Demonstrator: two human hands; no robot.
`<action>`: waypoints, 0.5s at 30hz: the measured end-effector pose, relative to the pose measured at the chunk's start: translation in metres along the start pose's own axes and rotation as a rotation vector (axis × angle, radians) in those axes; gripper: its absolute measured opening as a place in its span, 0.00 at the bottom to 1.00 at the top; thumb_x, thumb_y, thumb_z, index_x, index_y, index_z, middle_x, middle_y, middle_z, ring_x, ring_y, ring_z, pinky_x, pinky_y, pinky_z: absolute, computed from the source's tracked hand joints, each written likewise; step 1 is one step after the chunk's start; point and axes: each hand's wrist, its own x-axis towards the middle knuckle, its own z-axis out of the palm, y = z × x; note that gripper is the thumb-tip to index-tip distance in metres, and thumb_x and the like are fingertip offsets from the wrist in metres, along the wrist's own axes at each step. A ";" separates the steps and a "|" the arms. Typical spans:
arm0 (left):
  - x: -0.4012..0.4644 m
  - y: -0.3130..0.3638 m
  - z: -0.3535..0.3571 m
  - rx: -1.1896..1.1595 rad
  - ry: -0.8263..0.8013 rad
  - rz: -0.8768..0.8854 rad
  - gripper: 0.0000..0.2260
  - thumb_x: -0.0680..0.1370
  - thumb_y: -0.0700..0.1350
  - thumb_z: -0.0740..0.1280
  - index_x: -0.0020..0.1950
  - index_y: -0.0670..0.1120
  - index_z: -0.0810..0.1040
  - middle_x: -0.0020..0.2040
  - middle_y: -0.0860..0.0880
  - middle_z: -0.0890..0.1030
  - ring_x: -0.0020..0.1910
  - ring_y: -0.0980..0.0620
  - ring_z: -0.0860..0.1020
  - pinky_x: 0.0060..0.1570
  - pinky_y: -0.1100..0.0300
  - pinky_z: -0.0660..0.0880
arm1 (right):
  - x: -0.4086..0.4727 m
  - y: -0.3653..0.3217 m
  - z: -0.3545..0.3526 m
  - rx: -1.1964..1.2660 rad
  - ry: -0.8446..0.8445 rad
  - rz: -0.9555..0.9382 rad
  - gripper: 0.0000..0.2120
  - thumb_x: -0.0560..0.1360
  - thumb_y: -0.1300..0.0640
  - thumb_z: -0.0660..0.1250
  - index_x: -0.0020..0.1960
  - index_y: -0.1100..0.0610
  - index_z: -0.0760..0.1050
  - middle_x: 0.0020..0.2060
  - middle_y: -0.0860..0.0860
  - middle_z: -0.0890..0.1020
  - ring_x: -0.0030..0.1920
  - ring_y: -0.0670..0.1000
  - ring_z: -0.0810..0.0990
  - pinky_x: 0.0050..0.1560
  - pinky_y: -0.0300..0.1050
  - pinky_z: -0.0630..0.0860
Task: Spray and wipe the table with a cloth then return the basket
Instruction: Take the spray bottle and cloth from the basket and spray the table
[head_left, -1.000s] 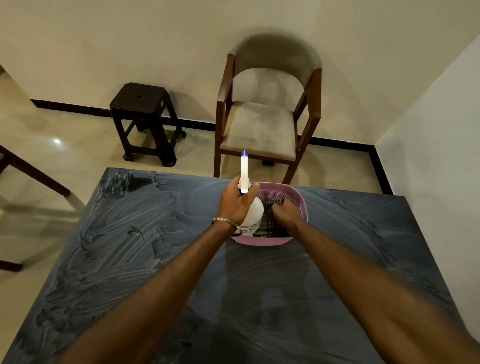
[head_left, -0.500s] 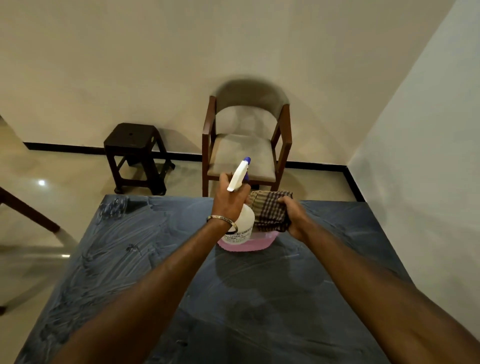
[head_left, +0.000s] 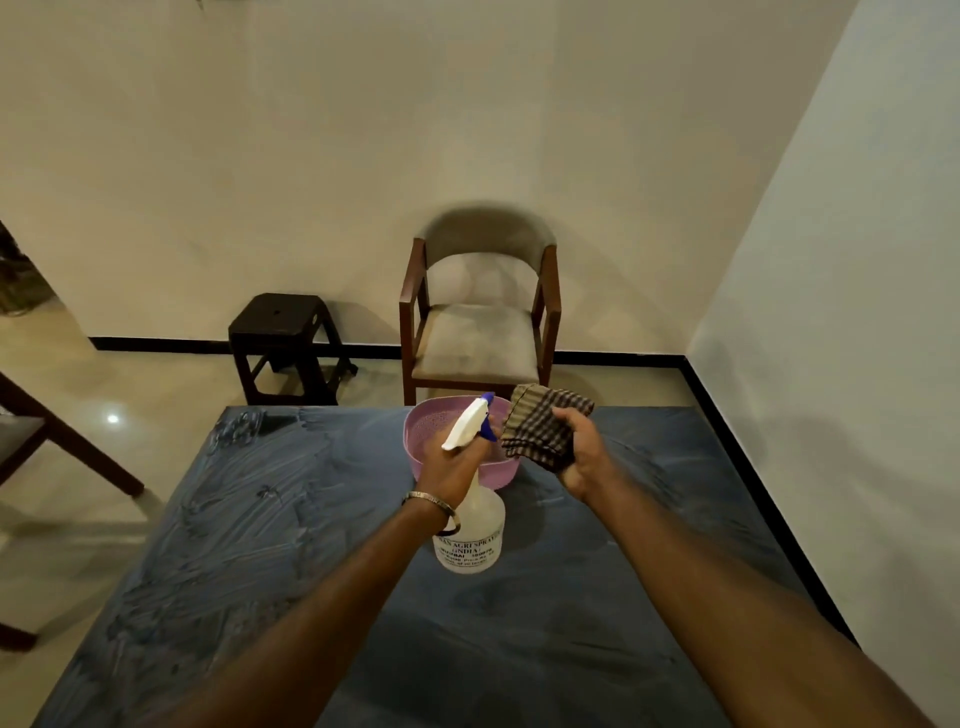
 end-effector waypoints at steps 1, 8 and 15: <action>-0.005 -0.002 0.003 0.009 -0.008 0.000 0.12 0.78 0.40 0.65 0.61 0.46 0.72 0.48 0.46 0.79 0.46 0.51 0.78 0.39 0.66 0.73 | -0.002 0.002 -0.002 -0.021 0.010 0.002 0.18 0.79 0.58 0.65 0.66 0.62 0.74 0.54 0.60 0.83 0.54 0.59 0.82 0.51 0.56 0.81; -0.042 -0.009 0.011 0.050 -0.105 0.024 0.13 0.79 0.39 0.62 0.63 0.49 0.70 0.51 0.51 0.78 0.51 0.52 0.78 0.42 0.62 0.79 | -0.028 0.009 -0.017 -0.170 -0.068 0.032 0.18 0.82 0.54 0.58 0.68 0.59 0.74 0.56 0.59 0.83 0.58 0.60 0.81 0.53 0.58 0.80; -0.054 -0.014 0.008 0.162 -0.105 0.040 0.08 0.78 0.40 0.64 0.57 0.45 0.74 0.46 0.47 0.78 0.43 0.53 0.76 0.39 0.62 0.75 | -0.039 0.006 -0.021 -0.206 -0.102 0.017 0.19 0.81 0.52 0.58 0.67 0.60 0.76 0.58 0.61 0.83 0.59 0.62 0.81 0.54 0.62 0.81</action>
